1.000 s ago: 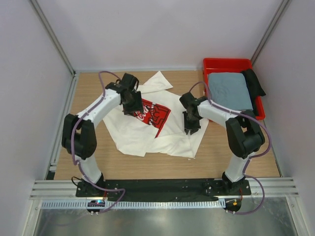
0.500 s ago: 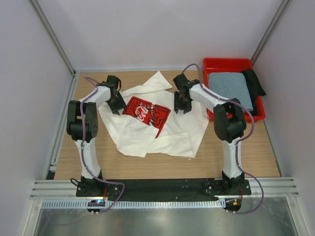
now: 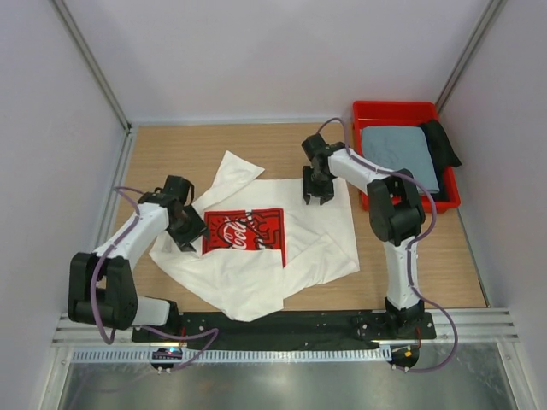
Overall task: Fold and stack the t-shirts
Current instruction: Flatten the tshirt out
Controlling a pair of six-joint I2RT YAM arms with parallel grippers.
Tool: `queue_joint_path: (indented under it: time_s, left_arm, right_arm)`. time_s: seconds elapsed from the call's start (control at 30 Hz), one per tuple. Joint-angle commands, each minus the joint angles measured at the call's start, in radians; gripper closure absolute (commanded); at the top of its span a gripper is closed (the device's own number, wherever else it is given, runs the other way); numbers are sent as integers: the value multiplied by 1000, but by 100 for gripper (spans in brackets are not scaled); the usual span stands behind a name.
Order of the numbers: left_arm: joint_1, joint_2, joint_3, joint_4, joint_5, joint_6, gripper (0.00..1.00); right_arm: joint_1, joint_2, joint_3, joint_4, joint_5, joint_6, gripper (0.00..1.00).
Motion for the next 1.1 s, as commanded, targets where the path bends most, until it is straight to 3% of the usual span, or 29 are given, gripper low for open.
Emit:
queue_joint_path:
  time_s: [0.0,0.13,0.27,0.4,0.5,0.9,1.0,1.07]
  left_arm:
    - [-20,-58,103,42,21,133,46]
    - [-72,85,322,86,-64,353,38]
    - [-202,398,649,60,-212,539,37]
    - [-264,621,946,68,-201,645,39]
    - [-294,752,1065,105,-204,716,40]
    - [-334,1040,1320,137,-315,689,42]
    - [-336,1058,1315,160,-330,682,47]
    - [-340,1069,1320,163,-339,687,55]
  right_arm:
    - [-16,-86,-48,10,-59,3,49]
    - [-62,-94,-60,15,-115,37,48]
    - [-91,-90,-4,-2,-124,40,47]
    - [-125,-119,15,2,-147,51,41]
    - [-139,-133,-2,2,-160,45,37]
    - [-149,-176,-50,-11,-181,32,36]
    - [-149,-179,-59,-11,-192,32,36]
    - [-151,-178,-60,-11,-192,28,36]
